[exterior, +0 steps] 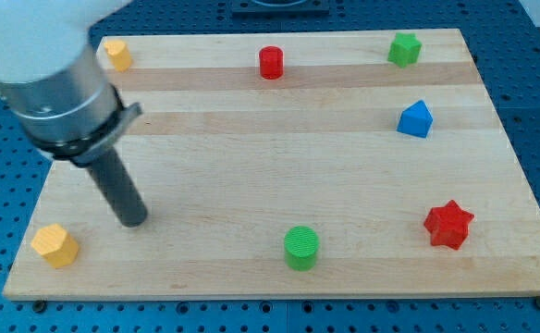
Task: Adjust the red blocks in between the yellow hexagon and green circle
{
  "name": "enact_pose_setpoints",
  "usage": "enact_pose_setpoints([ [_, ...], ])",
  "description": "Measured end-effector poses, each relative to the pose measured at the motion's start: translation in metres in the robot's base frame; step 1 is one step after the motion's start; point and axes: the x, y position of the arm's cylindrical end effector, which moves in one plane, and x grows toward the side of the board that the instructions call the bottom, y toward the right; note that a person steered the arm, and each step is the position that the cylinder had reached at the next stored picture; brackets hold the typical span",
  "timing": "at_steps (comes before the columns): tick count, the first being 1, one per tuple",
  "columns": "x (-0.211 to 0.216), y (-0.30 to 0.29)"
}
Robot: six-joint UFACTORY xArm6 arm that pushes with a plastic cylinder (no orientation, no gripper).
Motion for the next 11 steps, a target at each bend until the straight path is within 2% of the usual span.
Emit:
enact_pose_setpoints([
  [1, 0.031, 0.038],
  [2, 0.081, 0.099],
  [3, 0.084, 0.118],
  [5, 0.082, 0.248],
  [6, 0.066, 0.198],
  [7, 0.057, 0.193],
  [9, 0.007, 0.236],
  [10, -0.069, 0.195],
  [11, -0.127, 0.199],
])
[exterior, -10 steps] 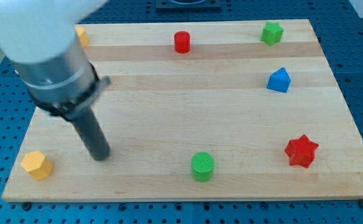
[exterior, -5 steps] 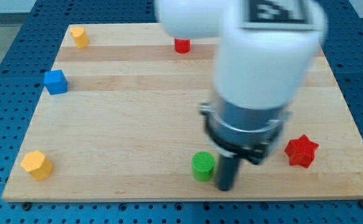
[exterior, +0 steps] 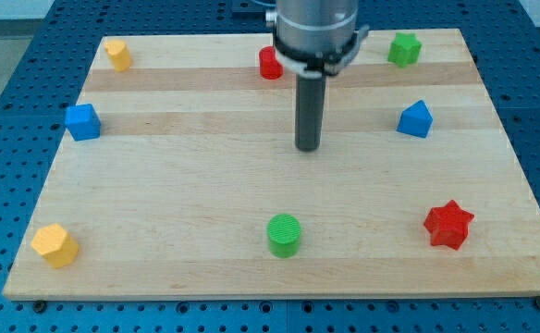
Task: Adjust the red blocks in between the yellow hexagon and green circle
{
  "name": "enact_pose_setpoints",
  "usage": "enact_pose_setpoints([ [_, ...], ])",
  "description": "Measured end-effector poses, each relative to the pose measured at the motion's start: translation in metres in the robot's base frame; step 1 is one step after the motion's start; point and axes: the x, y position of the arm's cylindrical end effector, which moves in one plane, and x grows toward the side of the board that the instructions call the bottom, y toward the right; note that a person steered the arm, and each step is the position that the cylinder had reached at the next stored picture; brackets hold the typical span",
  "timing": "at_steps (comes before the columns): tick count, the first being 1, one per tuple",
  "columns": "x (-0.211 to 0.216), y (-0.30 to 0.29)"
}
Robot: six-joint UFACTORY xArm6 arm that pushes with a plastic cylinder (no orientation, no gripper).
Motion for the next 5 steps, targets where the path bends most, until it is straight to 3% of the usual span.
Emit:
enact_pose_setpoints([
  [3, -0.114, -0.024],
  [5, -0.129, -0.05],
])
